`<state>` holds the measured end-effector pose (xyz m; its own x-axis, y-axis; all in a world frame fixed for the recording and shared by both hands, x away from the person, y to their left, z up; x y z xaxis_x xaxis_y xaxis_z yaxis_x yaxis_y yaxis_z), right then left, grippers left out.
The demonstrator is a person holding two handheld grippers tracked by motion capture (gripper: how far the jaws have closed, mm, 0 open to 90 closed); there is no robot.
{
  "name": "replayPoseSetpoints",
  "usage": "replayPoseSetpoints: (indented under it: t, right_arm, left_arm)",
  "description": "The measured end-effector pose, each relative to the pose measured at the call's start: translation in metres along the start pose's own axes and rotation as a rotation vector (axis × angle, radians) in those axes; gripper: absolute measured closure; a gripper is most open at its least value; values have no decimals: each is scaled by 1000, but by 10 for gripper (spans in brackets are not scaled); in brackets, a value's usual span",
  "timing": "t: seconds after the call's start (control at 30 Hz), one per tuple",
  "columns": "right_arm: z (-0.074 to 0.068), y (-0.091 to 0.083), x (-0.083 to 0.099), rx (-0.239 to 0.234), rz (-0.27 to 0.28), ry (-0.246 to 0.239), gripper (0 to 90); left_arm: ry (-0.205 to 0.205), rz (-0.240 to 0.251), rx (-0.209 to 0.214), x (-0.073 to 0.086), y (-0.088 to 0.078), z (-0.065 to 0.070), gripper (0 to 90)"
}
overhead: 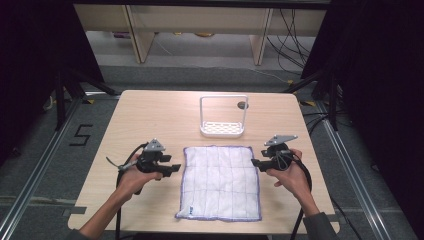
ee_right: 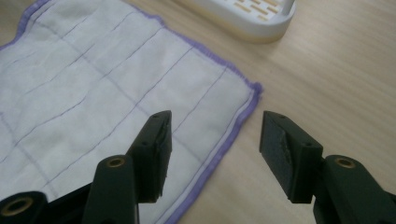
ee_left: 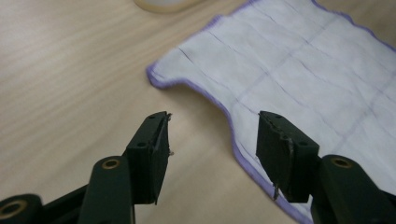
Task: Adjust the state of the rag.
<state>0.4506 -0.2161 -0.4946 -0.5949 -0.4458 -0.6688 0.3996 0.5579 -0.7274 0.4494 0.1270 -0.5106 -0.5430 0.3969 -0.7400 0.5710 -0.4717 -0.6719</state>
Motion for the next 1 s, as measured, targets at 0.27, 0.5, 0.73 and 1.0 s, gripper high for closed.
replayPoseSetpoints:
  t: [0.27, 0.5, 0.73, 1.0]
  right_arm:
    - [22, 17, -24, 25, 0, -14, 448]
    - [31, 27, -32, 28, -9, 28, 454]
    - [37, 38, -33, 34, -22, 25, 462]
    - [46, 55, -27, 60, -71, 41, 477]
  left_arm:
    - [-3, -65, -26, -27, 34, -14, 444]
    - [-18, -82, -13, -34, 59, -18, 501]
    - [9, -97, -23, -29, 70, -14, 505]
    - [30, -109, -43, -29, 76, -16, 495]
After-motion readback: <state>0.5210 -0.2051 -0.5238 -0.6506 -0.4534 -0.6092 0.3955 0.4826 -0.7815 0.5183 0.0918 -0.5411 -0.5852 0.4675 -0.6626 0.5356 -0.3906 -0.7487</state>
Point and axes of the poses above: each handheld gripper's, and its own axes: y roughly forward along the jaws, x roughly out of its underside, z roughly to its right, the point moved 6 cm from there along y, roughly forward along the jaws, and after that the axes turned 9 degrees about -x, right-handed, at the moved point
